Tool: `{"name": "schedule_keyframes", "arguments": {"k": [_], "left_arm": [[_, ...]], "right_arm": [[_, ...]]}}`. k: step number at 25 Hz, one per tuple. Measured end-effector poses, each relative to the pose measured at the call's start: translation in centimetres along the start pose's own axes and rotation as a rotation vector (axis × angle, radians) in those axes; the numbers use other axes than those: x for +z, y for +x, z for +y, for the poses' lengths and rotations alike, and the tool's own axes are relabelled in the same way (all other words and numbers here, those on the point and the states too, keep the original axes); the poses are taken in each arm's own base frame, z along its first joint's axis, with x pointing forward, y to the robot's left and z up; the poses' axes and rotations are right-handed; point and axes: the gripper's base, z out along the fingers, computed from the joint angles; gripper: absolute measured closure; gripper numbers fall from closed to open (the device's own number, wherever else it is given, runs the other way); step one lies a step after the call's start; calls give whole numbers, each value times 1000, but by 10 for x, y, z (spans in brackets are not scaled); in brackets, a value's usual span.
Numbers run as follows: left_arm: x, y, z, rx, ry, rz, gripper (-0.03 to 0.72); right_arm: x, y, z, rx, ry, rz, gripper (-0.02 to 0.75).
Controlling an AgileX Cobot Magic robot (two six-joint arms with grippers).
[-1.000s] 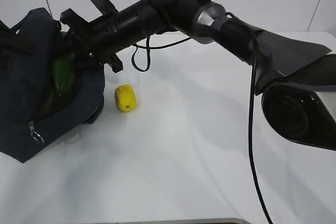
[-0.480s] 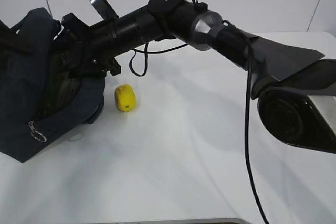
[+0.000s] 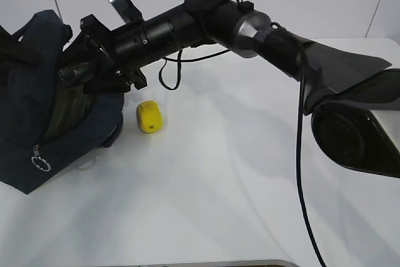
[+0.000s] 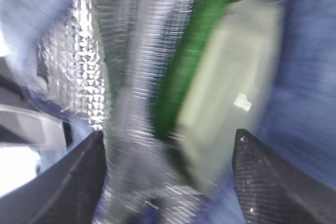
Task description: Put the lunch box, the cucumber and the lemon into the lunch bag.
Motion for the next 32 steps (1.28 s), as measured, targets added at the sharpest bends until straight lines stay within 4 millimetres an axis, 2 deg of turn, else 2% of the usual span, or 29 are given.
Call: {"name": "schedule_keyframes", "arguments": {"k": [4, 7, 13, 16, 22, 28, 32], "left_arm": [[0, 1, 2, 9, -19, 12, 692], [0, 3, 4, 22, -46, 29, 692], [-1, 3, 6, 26, -59, 33, 692], [-3, 3, 8, 21, -64, 27, 692], [-19, -1, 22, -28, -86, -22, 692], [-21, -1, 24, -34, -90, -32, 692], [-21, -2, 24, -34, -92, -34, 692]], "right_arm": [[-8, -1, -2, -19, 28, 15, 175], [-19, -4, 8, -76, 138, 21, 175], [-51, -17, 44, -172, 351, -77, 177], [-60, -19, 52, -183, 417, -115, 178], [-67, -21, 43, -187, 603, -139, 178], [-55, -15, 35, -225, 722, -109, 178], [-45, -9, 19, -198, 762, -53, 178]]}}
